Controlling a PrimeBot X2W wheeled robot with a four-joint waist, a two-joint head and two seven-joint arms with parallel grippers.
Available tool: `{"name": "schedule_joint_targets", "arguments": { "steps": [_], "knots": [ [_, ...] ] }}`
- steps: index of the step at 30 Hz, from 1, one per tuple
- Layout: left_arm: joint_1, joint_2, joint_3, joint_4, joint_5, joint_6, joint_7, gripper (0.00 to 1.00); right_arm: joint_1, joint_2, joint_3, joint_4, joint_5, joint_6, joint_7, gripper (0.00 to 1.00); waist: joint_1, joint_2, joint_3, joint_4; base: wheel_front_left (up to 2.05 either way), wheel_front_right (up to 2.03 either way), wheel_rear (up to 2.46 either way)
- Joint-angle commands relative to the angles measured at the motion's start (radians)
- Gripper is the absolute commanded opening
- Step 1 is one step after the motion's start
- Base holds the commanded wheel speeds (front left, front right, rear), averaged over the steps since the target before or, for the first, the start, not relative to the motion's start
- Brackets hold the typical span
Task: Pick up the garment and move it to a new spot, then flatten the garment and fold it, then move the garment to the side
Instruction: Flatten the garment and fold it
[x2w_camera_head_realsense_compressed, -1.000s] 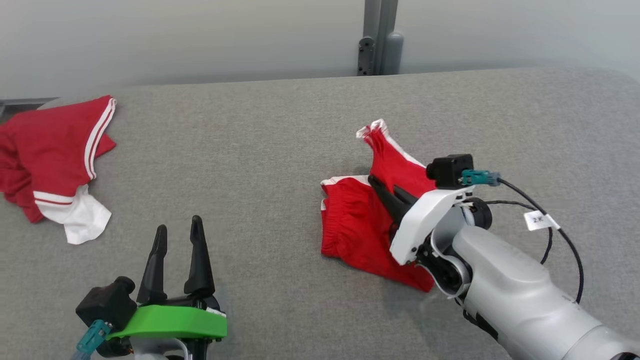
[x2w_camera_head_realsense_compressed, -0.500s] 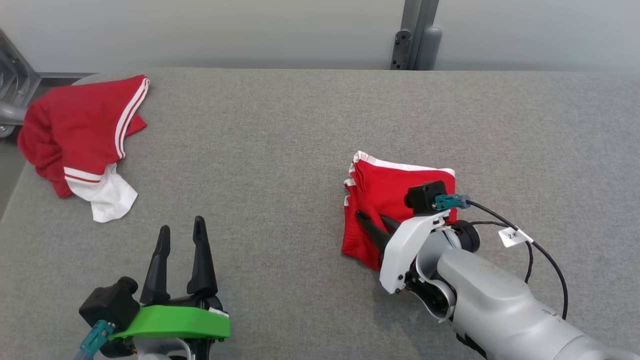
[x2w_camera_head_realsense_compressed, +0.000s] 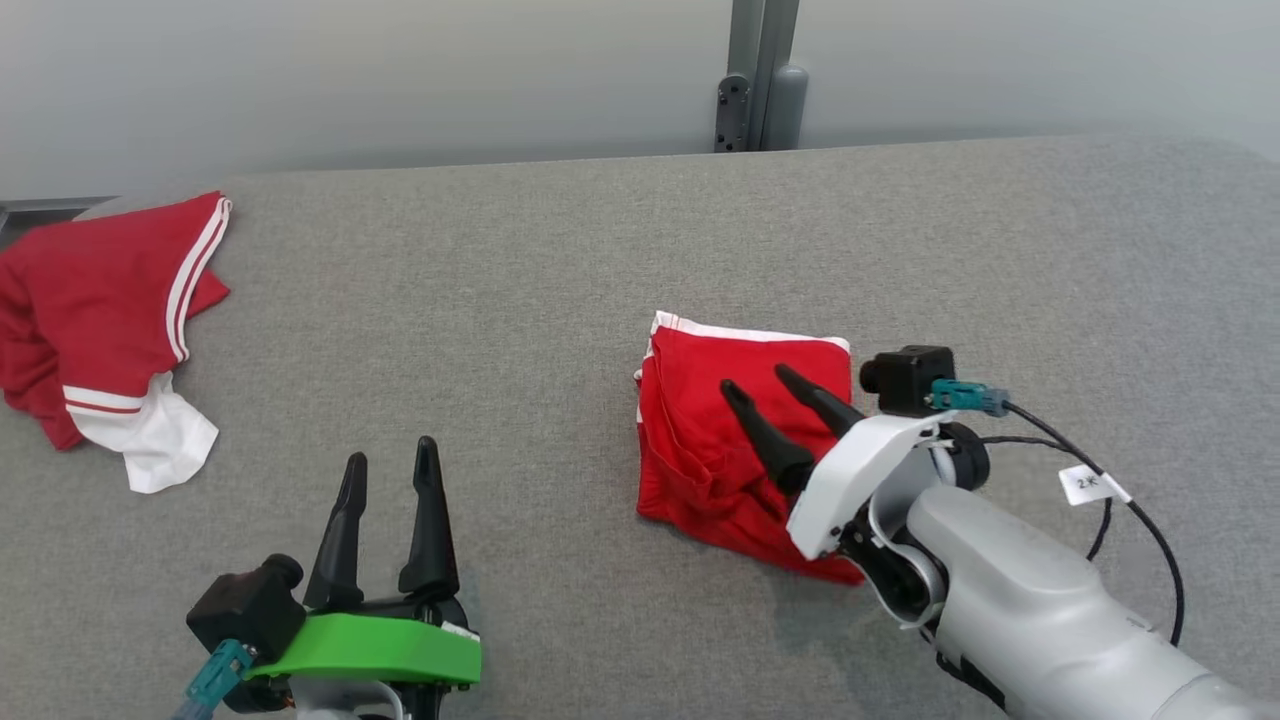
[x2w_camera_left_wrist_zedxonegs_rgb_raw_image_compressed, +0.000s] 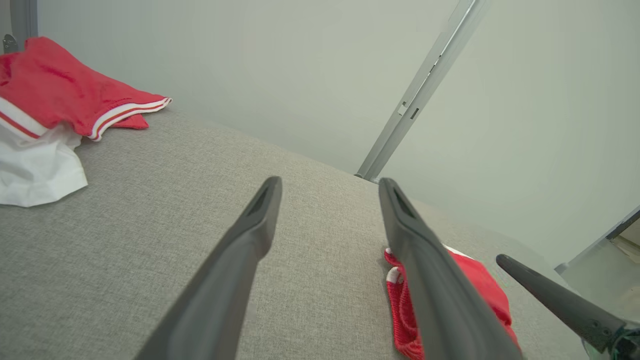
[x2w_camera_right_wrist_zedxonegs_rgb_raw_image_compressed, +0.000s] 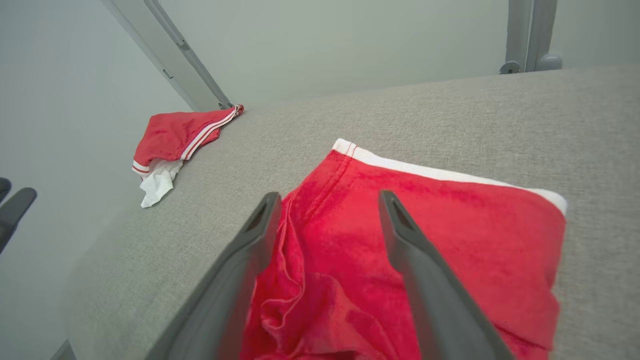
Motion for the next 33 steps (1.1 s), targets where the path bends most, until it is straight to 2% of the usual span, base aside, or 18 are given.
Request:
{"name": "schedule_joint_targets", "arguments": {
  "steps": [1,4,5,6,8,9,20,33],
  "knots": [
    [0.006,0.001,-0.003,-0.001,0.003,0.004,-0.003,1.00,0.014,-0.013,-0.022,0.001,-0.013,-0.001,-0.011,1.00,0.0000,0.0000,-0.004,-0.010,0.00,0.00,0.00],
    [0.008,0.001,-0.009,-0.004,0.002,0.006,-0.003,1.00,0.028,-0.028,-0.058,0.022,-0.078,-0.001,-0.017,1.00,0.0000,0.0000,0.001,-0.013,0.00,0.00,0.00],
    [0.008,0.000,-0.011,-0.004,0.002,0.006,-0.003,1.00,0.035,-0.026,-0.063,0.029,-0.094,-0.001,-0.016,0.74,0.0000,0.0000,0.003,-0.013,0.00,0.00,0.00],
    [0.007,0.000,-0.013,-0.004,0.003,0.005,-0.003,1.00,0.042,-0.022,-0.071,0.035,-0.112,-0.001,-0.017,0.38,0.0000,0.0000,0.007,-0.011,0.00,0.00,0.00],
    [0.001,0.001,-0.018,-0.002,0.005,0.001,-0.001,1.00,0.049,-0.020,-0.082,0.050,-0.147,-0.001,-0.017,0.18,0.0000,0.0000,0.014,-0.004,0.00,0.00,0.00],
    [-0.003,0.002,-0.019,-0.001,0.006,0.002,-0.001,1.00,0.058,-0.015,-0.088,0.062,-0.160,-0.001,-0.018,0.00,0.0000,0.0000,0.019,0.001,0.00,0.00,0.00],
    [-0.017,0.010,-0.013,0.000,0.009,0.007,-0.001,1.00,0.065,0.076,-0.028,0.124,-0.198,-0.001,-0.018,0.00,0.0000,0.0000,0.035,0.059,0.00,0.00,0.00],
    [-0.021,0.008,-0.002,0.004,0.000,0.009,-0.003,1.00,0.024,0.127,0.188,0.176,-0.198,-0.001,-0.015,0.00,0.0000,0.0000,0.040,0.075,0.00,0.00,0.00]
  ]
}}
